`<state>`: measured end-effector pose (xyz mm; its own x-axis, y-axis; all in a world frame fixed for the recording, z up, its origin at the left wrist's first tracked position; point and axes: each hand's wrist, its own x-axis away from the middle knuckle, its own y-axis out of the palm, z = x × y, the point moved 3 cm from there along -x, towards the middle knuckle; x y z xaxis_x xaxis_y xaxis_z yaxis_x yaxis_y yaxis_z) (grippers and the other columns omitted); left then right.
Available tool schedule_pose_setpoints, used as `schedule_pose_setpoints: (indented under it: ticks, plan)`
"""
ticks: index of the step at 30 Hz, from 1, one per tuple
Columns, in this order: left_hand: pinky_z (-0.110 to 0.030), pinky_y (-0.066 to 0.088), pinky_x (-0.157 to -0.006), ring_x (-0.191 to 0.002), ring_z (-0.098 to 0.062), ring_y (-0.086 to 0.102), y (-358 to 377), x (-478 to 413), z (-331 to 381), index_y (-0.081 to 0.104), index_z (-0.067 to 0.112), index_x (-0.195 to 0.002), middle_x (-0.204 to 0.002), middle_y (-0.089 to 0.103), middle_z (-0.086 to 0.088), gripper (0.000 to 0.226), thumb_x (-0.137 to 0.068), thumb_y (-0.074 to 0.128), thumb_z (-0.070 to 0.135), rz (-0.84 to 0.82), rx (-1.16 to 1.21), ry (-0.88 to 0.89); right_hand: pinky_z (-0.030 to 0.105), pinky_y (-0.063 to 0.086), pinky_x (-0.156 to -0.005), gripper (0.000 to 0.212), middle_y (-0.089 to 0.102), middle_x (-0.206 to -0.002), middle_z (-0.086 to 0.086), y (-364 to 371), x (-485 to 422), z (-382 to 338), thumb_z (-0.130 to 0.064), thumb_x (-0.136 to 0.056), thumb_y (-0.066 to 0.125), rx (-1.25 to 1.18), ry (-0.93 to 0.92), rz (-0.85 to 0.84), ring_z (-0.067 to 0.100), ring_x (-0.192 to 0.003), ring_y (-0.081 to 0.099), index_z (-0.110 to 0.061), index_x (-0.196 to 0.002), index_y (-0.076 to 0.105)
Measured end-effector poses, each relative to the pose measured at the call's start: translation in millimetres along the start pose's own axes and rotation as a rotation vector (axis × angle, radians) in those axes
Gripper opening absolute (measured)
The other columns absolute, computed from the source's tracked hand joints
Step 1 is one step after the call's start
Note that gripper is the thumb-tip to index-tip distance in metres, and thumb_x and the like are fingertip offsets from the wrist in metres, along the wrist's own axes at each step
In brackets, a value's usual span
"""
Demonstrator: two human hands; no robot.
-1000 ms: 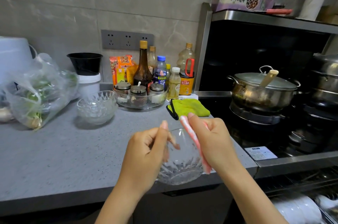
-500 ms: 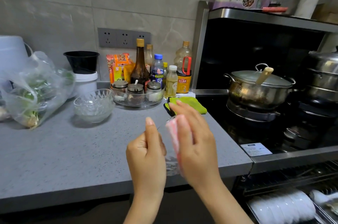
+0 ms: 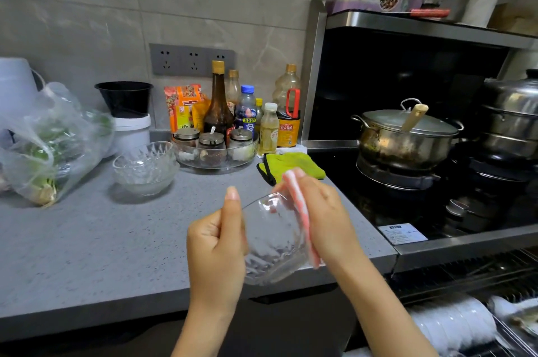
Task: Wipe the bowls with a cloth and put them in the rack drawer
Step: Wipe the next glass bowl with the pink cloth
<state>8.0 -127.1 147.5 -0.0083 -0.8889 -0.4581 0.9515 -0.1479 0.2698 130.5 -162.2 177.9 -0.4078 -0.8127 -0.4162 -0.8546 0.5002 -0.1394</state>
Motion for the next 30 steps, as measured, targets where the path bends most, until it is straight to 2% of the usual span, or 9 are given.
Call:
schedule_pose_setpoints:
  ticks: [4, 7, 10, 15, 20, 23, 25, 27, 30]
  plan:
    - [-0.046, 0.037, -0.067, -0.065, -0.04, 0.046, -11, -2, -17, 0.04, -0.02, -0.065, -0.064, 0.039, -0.046, 0.09, -0.071, 0.062, 0.067, 0.022, 0.211, -0.193, 0.043, 0.044, -0.061, 0.058, 0.038, -0.041, 0.002, -2, 4, 9, -0.043, -0.095, 0.052, -0.194, 0.079, -0.018, 0.024, -0.045, 0.043, -0.022, -0.041, 0.042]
    - [-0.045, 0.039, -0.071, -0.072, -0.037, 0.046, -8, -1, -20, 0.039, -0.022, -0.066, -0.074, 0.05, -0.036, 0.088, -0.076, 0.062, 0.062, -0.008, 0.27, -0.247, 0.015, 0.036, -0.045, 0.065, 0.028, -0.038, 0.003, -4, 6, 9, -0.037, -0.098, 0.05, -0.131, 0.06, -0.004, 0.015, -0.031, 0.027, -0.015, -0.039, 0.033]
    - [-0.036, 0.043, -0.065, -0.058, -0.037, 0.047, -7, -6, -17, 0.045, -0.017, -0.061, -0.061, 0.052, -0.027, 0.077, -0.082, 0.051, 0.057, -0.113, 0.112, -0.227, 0.008, 0.037, -0.045, 0.068, 0.032, -0.038, 0.008, -12, 6, 4, -0.025, -0.1, 0.047, -0.074, 0.073, 0.021, 0.015, -0.027, 0.028, 0.005, -0.041, 0.03]
    - [-0.015, 0.041, -0.051, -0.047, -0.006, 0.05, 1, -15, 11, 0.063, 0.019, -0.052, -0.053, 0.059, -0.007, 0.058, -0.095, 0.043, 0.052, -0.318, -0.15, 0.027, 0.017, 0.03, -0.034, 0.066, 0.033, -0.025, -0.006, -15, 8, -15, -0.023, -0.1, 0.044, 0.109, 0.012, -0.07, 0.013, -0.02, 0.033, -0.01, -0.036, 0.033]
    - [-0.024, 0.02, -0.04, -0.036, -0.007, 0.023, 11, -11, 21, 0.03, 0.017, -0.041, -0.037, 0.025, 0.007, 0.065, -0.093, 0.041, 0.054, -0.29, -0.3, 0.201, 0.03, 0.036, -0.037, 0.069, 0.033, -0.027, 0.005, -8, 10, -22, -0.026, -0.101, 0.043, 0.084, -0.108, -0.064, 0.025, -0.024, 0.035, -0.015, -0.034, 0.038]
    - [-0.02, 0.015, -0.04, -0.038, -0.008, 0.016, 9, -7, 17, 0.025, 0.015, -0.041, -0.039, 0.018, 0.008, 0.064, -0.094, 0.042, 0.047, -0.134, -0.171, 0.062, 0.02, 0.044, -0.052, 0.063, 0.05, -0.051, 0.027, -6, 12, -9, -0.034, -0.102, 0.037, 0.032, -0.215, 0.055, 0.036, -0.048, 0.049, 0.007, -0.057, 0.053]
    - [-0.021, 0.017, -0.043, -0.04, -0.008, 0.015, 8, -3, 11, 0.024, 0.013, -0.042, -0.041, 0.017, 0.008, 0.062, -0.094, 0.04, 0.043, -0.012, -0.079, -0.055, 0.018, 0.046, -0.072, 0.051, 0.067, -0.085, 0.012, -1, 17, 2, -0.04, -0.1, 0.033, 0.126, -0.263, 0.118, 0.018, -0.079, 0.063, -0.003, -0.089, 0.067]
    - [-0.021, 0.018, -0.043, -0.04, -0.008, 0.016, 9, 1, 7, 0.026, 0.019, -0.04, -0.04, 0.019, 0.01, 0.062, -0.098, 0.039, 0.039, 0.082, -0.022, -0.099, 0.025, 0.041, -0.099, 0.042, 0.062, -0.124, -0.009, 6, 26, 6, -0.037, -0.1, 0.03, 0.299, -0.391, 0.178, 0.005, -0.121, 0.052, -0.021, -0.122, 0.061]
    - [-0.018, 0.025, -0.04, -0.037, -0.006, 0.027, 17, 8, 3, 0.034, 0.022, -0.037, -0.038, 0.029, 0.01, 0.061, -0.092, 0.038, 0.047, 0.058, 0.01, -0.117, 0.039, 0.03, -0.113, 0.045, 0.052, -0.139, -0.005, 16, 35, 2, -0.034, -0.102, 0.026, 0.586, -0.599, 0.22, 0.013, -0.138, 0.037, -0.018, -0.132, 0.056]
